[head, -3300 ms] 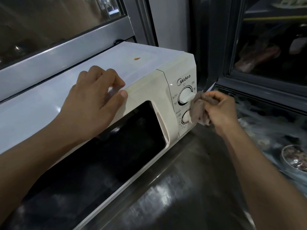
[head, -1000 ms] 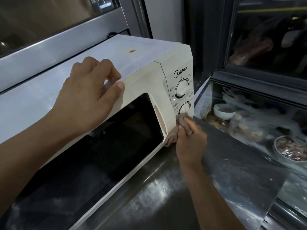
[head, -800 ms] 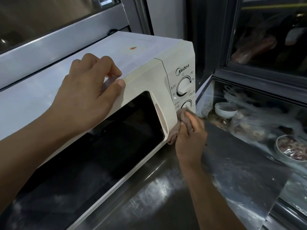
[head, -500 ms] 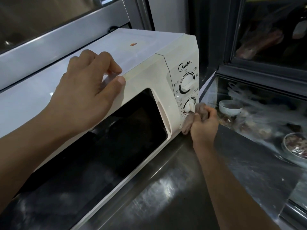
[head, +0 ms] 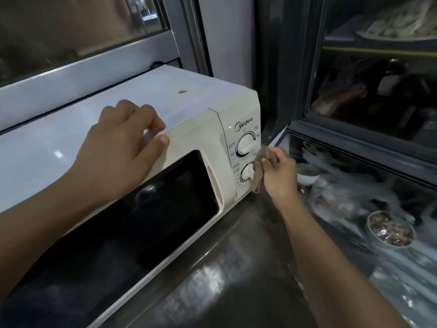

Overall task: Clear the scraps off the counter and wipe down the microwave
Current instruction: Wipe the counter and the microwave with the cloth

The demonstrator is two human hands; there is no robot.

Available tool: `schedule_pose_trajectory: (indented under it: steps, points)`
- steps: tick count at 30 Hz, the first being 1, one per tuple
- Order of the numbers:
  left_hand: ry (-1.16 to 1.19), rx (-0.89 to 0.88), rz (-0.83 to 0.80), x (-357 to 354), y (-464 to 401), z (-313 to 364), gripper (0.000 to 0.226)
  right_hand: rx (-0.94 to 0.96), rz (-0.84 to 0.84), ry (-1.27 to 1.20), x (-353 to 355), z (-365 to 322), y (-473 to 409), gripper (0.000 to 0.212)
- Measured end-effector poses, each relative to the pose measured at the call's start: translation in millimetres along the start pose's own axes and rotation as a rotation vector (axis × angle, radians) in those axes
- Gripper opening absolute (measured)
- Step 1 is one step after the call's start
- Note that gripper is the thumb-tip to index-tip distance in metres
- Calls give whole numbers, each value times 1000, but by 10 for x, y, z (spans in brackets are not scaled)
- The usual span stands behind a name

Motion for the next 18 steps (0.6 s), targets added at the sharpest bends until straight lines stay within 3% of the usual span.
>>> schedule_pose_trajectory:
  steps: [6, 11, 15, 18]
  points:
    - [-12, 2, -10, 21, 13, 24, 53, 231, -18, -75, 135, -725, -114, 27]
    - [-25, -15, -6, 14, 13, 18, 51, 363, -28, 39, 175, -1191, -177, 28]
    - [-45, -25, -8, -12, 12, 1, 50, 420, -100, 90, 131, -1235, -178, 33]
    - [-59, -38, 1, -19, -2, -17, 48, 386, -142, -53, 97, -1056, -162, 36]
Point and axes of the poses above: each hand's wrist, its own y-axis away from the middle knuckle, its own x-axis out of the back of the hand, z = x × y, the point moved 5 cm from there along -y, towards the middle knuckle, and after that the axes turned 14 degrees about -z, right-handed, at the moved point
